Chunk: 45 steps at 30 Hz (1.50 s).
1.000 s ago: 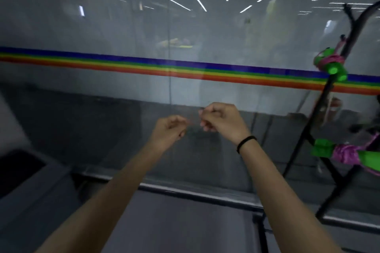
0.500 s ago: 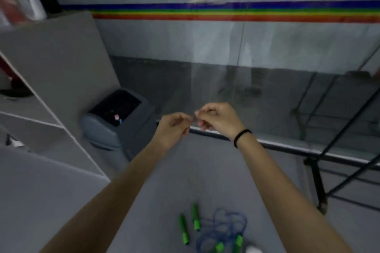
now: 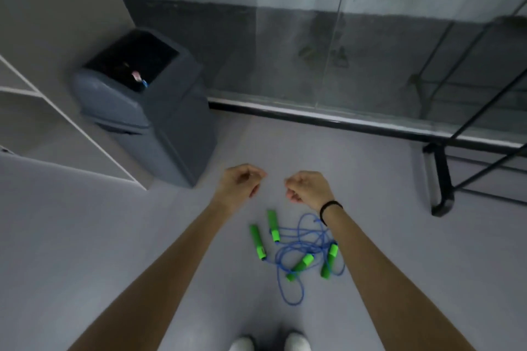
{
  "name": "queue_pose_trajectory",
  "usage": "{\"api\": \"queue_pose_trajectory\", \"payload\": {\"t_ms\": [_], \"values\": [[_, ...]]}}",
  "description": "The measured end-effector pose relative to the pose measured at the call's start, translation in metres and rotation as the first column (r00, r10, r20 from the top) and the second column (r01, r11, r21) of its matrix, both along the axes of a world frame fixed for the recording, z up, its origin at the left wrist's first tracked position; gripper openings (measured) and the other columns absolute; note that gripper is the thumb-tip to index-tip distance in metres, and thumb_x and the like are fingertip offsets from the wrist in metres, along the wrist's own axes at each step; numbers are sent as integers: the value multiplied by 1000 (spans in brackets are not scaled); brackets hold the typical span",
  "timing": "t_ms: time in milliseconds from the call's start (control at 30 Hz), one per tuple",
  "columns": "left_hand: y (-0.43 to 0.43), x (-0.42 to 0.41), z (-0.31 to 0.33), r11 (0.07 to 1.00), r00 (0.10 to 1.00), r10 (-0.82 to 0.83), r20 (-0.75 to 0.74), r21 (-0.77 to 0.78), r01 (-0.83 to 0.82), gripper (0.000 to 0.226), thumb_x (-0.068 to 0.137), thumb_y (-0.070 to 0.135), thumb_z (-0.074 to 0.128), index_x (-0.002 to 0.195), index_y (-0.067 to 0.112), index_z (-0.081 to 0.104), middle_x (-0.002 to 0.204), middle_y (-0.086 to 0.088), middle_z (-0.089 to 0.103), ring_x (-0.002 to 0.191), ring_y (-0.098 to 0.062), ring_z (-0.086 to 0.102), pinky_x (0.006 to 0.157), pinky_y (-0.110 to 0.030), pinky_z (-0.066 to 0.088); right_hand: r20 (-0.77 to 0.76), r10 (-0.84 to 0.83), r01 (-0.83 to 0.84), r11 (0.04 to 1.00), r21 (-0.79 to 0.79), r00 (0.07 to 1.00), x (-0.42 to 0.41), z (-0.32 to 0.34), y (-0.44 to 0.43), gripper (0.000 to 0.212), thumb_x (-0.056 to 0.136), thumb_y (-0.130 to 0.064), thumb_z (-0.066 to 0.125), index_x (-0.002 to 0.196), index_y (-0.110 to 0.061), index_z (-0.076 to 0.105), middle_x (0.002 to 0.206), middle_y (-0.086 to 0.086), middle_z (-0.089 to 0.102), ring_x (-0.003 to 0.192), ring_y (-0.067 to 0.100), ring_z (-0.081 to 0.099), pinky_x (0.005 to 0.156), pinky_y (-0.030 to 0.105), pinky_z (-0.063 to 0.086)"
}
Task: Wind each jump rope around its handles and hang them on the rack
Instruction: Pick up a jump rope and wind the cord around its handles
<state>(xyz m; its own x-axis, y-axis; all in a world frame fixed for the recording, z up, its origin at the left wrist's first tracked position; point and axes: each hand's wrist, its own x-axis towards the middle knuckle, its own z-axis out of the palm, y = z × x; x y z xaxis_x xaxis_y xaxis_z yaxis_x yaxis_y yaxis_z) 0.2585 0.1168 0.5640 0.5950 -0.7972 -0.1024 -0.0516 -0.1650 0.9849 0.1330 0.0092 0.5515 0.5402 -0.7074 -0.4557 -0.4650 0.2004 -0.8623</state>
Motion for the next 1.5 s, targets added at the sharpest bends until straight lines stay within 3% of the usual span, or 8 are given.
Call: {"api": "queue_pose_trajectory", "payload": {"t_ms": [233, 467, 633, 967, 1100, 1233, 1367, 1500], "values": [[-19, -11, -294, 997, 999, -47, -3, 59, 47, 27, 85, -3, 55, 67, 15, 62, 34, 6, 48, 35, -2, 39, 43, -12, 33, -294, -74, 111, 988, 110, 953, -56, -342, -28, 32, 88, -8, 50, 56, -9, 51, 31, -4, 51, 26, 6, 47, 35, 15, 37], [-23, -9, -461, 996, 996, -88, -13, 31, 88, 24, 87, -2, 54, 70, 12, 64, 39, 7, 51, 39, -3, 43, 44, -13, 36, -497, -110, 133, 991, 11, 861, -104, -549, -48, 15, 88, -12, 52, 74, -11, 58, 64, 4, 59, 56, 17, 54, 45, 19, 47], [-14, -10, -487, 994, 995, -102, 1, 30, 102, 20, 88, -4, 52, 74, 6, 63, 39, 6, 52, 39, -1, 44, 44, -11, 36, -669, -140, 80, 990, -120, 730, -122, -601, -31, 30, 89, -17, 50, 112, 1, 58, 119, 22, 60, 110, 34, 56, 89, 35, 45], [-10, 8, -517, 995, 996, -84, 18, 48, 83, 20, 88, -3, 53, 75, 7, 64, 39, 6, 51, 39, -3, 43, 44, -12, 37, -529, -53, -83, 970, -229, 847, -50, -627, -20, 28, 85, -18, 47, 57, -17, 44, 64, 5, 51, 60, 22, 49, 62, 32, 41], [-8, 25, -533, 997, 998, -53, 22, 62, 52, 12, 88, -4, 52, 84, -3, 64, 38, 6, 52, 38, -3, 42, 44, -12, 37, -474, 37, -211, 924, -320, 880, 19, -639, -20, 18, 81, -27, 55, 87, -10, 52, 93, 14, 56, 90, 31, 56, 75, 39, 47], [-6, 43, -543, 995, 998, -53, 25, 90, 51, 17, 88, -1, 53, 77, 5, 65, 41, 7, 52, 41, -4, 44, 46, -12, 38, -500, 117, -344, 854, -390, 858, 71, -653, -17, 68, 71, -43, 68, 126, -17, 38, 131, 15, 31, 119, 36, 34, 95, 46, 40], [-8, 58, -544, 993, 998, -50, 25, 107, 47, 18, 87, 0, 54, 76, 8, 65, 44, 6, 51, 42, -5, 44, 47, -13, 38, -722, 194, -566, 762, -315, 664, 103, -667, -3, 87, 58, -69, 66, 127, -24, 39, 143, 12, 17, 129, 36, 24, 99, 52, 35], [-12, 64, -543, 992, 999, -38, 25, 120, 35, 14, 87, 1, 56, 77, 5, 65, 42, 7, 51, 41, -6, 43, 46, -14, 37, -794, 132, -602, 728, -328, 593, 110, -682, 11, 85, 58, -59, 73, 126, -21, 40, 146, 8, 8, 128, 38, 25, 96, 51, 38]]}}
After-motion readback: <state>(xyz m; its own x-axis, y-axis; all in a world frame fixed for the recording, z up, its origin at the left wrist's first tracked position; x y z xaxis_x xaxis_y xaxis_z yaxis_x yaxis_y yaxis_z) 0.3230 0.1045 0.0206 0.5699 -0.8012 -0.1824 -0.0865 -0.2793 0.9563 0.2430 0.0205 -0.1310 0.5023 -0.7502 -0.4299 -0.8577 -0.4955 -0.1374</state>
